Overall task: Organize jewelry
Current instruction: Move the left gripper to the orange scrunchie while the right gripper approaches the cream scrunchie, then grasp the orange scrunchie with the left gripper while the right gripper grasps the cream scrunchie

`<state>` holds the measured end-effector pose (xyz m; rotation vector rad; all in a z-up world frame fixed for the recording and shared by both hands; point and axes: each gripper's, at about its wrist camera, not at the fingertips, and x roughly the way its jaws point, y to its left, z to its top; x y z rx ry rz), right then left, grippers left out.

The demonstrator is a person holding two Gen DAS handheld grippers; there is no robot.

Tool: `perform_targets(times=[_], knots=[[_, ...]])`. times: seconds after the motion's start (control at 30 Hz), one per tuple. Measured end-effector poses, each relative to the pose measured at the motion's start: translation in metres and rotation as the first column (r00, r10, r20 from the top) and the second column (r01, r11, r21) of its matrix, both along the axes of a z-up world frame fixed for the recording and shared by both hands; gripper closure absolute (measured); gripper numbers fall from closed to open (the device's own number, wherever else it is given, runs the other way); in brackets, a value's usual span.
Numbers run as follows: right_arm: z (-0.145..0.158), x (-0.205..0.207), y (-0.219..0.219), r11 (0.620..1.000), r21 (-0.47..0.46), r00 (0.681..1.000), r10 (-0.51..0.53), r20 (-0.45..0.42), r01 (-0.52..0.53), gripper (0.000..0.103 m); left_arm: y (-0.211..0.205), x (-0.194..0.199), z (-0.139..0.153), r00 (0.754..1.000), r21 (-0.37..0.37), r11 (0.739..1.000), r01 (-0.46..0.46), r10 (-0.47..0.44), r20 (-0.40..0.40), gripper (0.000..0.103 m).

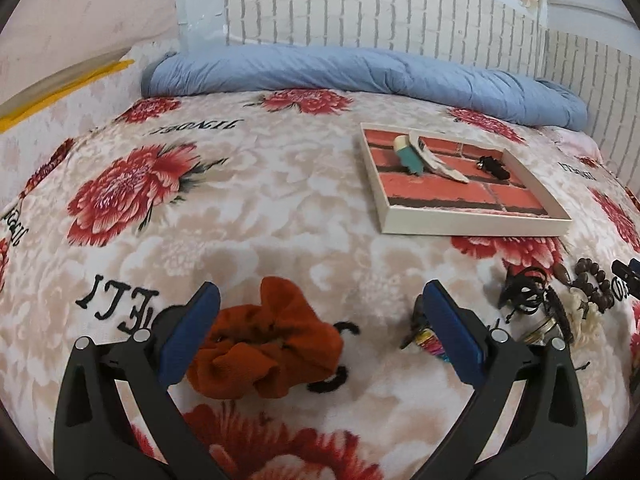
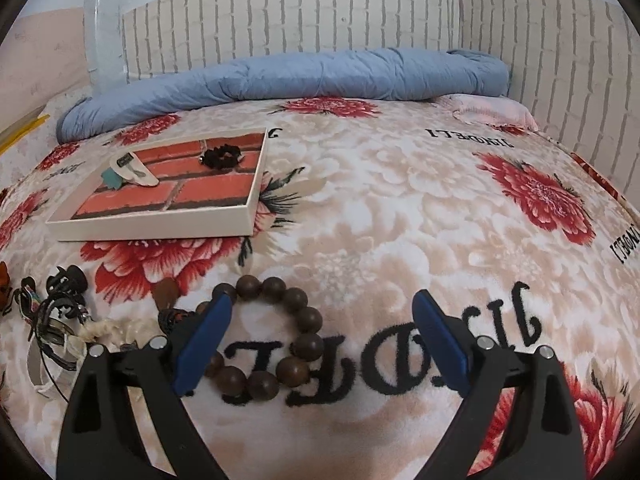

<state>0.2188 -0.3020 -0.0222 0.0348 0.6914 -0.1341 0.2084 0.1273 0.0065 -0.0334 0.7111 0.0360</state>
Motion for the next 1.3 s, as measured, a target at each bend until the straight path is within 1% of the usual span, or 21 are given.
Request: perform_targets(times=[0.1,0.17,0.23,0.3,0.43,0.6,0.7,0.8,0.93,1.0,1.13,1.17,1.23,1.3], knots=[[-0.004,0.003,0.000,1.000,-0.001,1.000,0.006,-0.019,-0.006,0.014,-0.001,0.003,-0.005,1.000,0.006,1.000,0.005,-0.005,-0.016,0.005],[-0.008,0.005,0.000,1.000,-0.002,0.999,-0.002,-0.039,0.002,0.014,-0.005,0.003,-0.008,1.000,0.033,0.999,0.007,-0.006,-0.023,0.005],[-0.010,0.006,-0.001,1.000,0.001,0.999,-0.007,-0.050,0.007,0.017,-0.008,0.002,-0.010,1.000,0.053,0.999,0.008,-0.007,-0.027,0.005],[-0.012,0.008,-0.002,1.000,0.008,0.998,-0.004,-0.058,0.005,0.019,-0.008,0.002,-0.013,0.999,0.052,0.999,0.011,-0.009,-0.034,0.005],[-0.012,0.007,0.001,1.000,-0.005,0.998,0.004,-0.058,-0.005,0.019,-0.007,0.004,-0.017,0.999,0.056,0.998,0.004,-0.002,-0.048,0.005],[-0.007,0.001,0.018,0.998,-0.060,0.998,0.029,-0.050,-0.032,0.020,-0.001,0.002,-0.018,0.999,0.039,0.999,-0.010,0.012,-0.053,0.005],[-0.003,-0.004,0.029,0.997,-0.065,0.998,0.045,-0.049,-0.048,0.020,0.003,0.003,-0.022,0.998,0.033,0.999,-0.012,0.014,-0.067,0.005],[-0.002,-0.007,0.043,0.997,-0.040,0.996,0.062,-0.058,-0.065,0.020,0.003,0.005,-0.029,0.996,0.045,0.999,-0.015,0.019,-0.088,0.005],[-0.004,-0.011,0.071,0.993,-0.063,0.993,0.093,-0.077,-0.098,0.020,0.008,0.009,-0.035,0.994,0.028,0.999,-0.016,0.019,-0.111,0.006],[-0.003,-0.012,0.081,0.991,-0.057,0.990,0.111,-0.091,-0.117,0.023,0.008,0.010,-0.037,0.993,0.026,1.000,-0.011,0.014,-0.119,0.006],[-0.001,-0.011,0.094,0.993,-0.013,0.985,0.117,-0.125,-0.119,0.024,0.005,0.015,-0.042,0.990,0.040,0.999,0.003,0.003,-0.143,0.013],[-0.002,-0.011,0.097,0.993,-0.009,0.984,0.115,-0.135,-0.117,0.025,0.004,0.015,-0.043,0.989,0.040,0.999,0.006,0.000,-0.146,0.014],[-0.008,-0.010,0.104,0.993,-0.010,0.979,0.115,-0.170,-0.118,0.030,0.004,0.017,-0.044,0.988,0.038,0.999,0.013,-0.007,-0.154,0.017],[-0.016,-0.009,0.110,0.992,-0.020,0.973,0.114,-0.201,-0.121,0.038,0.005,0.018,-0.046,0.987,0.032,0.999,0.014,-0.008,-0.161,0.020]])
